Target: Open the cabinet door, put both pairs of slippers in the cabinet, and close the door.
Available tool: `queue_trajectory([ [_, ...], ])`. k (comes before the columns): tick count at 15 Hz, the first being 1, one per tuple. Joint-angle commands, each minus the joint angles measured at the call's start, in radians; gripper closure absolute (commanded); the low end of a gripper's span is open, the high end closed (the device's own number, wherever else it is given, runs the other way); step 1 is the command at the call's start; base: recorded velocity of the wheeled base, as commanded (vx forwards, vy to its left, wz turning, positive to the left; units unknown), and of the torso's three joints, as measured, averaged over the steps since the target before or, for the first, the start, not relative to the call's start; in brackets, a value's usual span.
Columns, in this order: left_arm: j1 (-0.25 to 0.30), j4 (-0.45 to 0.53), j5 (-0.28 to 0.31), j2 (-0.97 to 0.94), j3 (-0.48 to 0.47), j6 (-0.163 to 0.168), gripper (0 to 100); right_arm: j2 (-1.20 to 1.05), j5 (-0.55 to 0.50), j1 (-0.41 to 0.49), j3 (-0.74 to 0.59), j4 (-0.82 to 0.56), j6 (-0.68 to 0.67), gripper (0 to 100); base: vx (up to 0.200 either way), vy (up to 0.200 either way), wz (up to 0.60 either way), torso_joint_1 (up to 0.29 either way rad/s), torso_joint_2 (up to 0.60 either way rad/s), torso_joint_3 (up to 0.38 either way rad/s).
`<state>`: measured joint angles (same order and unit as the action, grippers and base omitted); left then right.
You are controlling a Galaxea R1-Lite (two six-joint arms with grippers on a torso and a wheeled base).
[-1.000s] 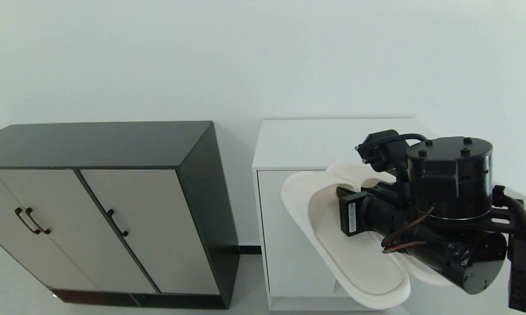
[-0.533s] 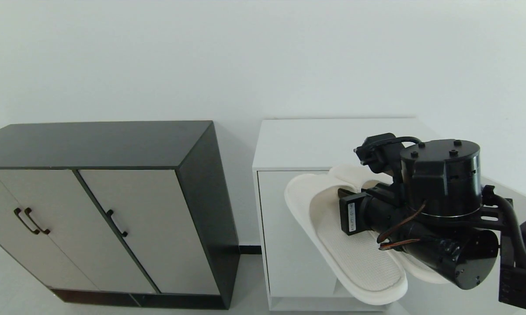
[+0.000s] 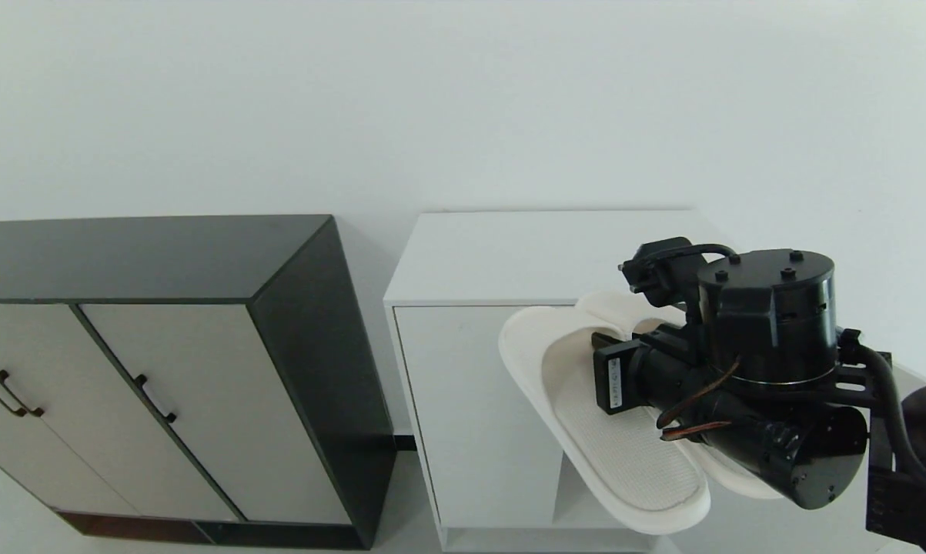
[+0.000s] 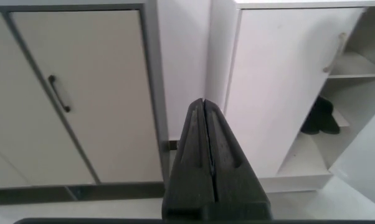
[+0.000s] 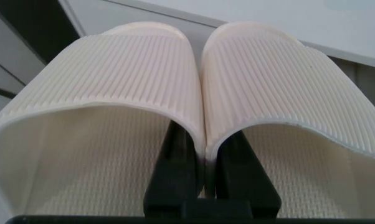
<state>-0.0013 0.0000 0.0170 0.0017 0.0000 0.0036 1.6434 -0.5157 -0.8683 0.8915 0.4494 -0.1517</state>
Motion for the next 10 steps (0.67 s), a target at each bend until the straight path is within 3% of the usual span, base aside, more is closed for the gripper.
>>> queue_trajectory([
  [1, 0.000, 0.000, 0.000, 0.000, 0.000, 0.001, 100, 0.004, 0.000, 0.000, 0.000, 0.000, 0.000, 100, 0.000, -0.200, 0.00, 0.002, 0.00, 0.002],
  [10, 0.000, 0.000, 0.001, 0.000, 0.000, 0.003, 100, 0.004, 0.002, -0.001, -0.019, 0.006, 0.000, 100, 0.000, -0.200, 0.00, 0.003, 0.00, 0.001],
])
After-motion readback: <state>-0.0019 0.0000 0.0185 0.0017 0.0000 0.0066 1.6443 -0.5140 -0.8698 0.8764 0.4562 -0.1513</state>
